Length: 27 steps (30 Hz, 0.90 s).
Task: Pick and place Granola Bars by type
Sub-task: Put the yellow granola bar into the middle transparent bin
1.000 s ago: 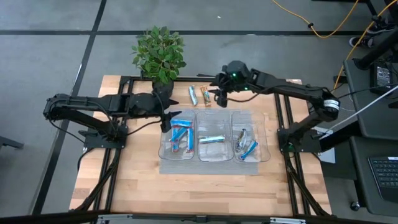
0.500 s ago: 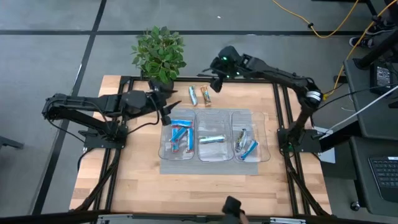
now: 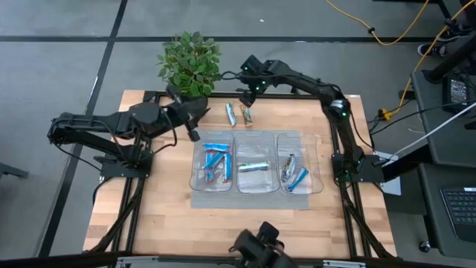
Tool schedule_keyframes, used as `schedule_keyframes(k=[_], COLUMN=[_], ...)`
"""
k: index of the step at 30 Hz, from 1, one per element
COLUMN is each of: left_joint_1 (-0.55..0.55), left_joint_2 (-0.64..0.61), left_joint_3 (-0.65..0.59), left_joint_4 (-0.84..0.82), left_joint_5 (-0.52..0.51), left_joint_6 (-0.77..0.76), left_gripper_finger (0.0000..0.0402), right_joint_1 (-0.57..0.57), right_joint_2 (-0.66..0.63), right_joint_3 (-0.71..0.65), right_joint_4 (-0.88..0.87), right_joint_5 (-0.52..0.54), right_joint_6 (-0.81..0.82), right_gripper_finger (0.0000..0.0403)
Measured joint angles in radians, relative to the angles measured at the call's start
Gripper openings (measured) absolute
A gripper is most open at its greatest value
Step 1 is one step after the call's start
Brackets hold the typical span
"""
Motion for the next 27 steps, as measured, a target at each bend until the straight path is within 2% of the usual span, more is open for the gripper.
schedule_keyframes(k=[6,13,27], left_joint_1=[-0.009,-0.054,-0.084], left_joint_2=[-0.007,-0.006,-0.006], left_joint_3=[0.0,0.0,0.0], left_joint_4=[0.051,0.103,0.119], left_joint_5=[0.0,-0.073,-0.15], left_joint_6=[0.055,0.163,0.211], left_gripper_finger=[0.0184,0.0184,0.0182], right_joint_1=[0.001,0.001,0.001], right_joint_2=[0.098,0.169,0.211], right_joint_3=[0.039,0.039,0.033], right_joint_4=[-0.033,-0.043,-0.018], right_joint_5=[0.007,0.007,0.004], right_joint_6=[0.0,-0.001,-0.002], right_gripper_finger=[0.0273,0.0273,0.0273])
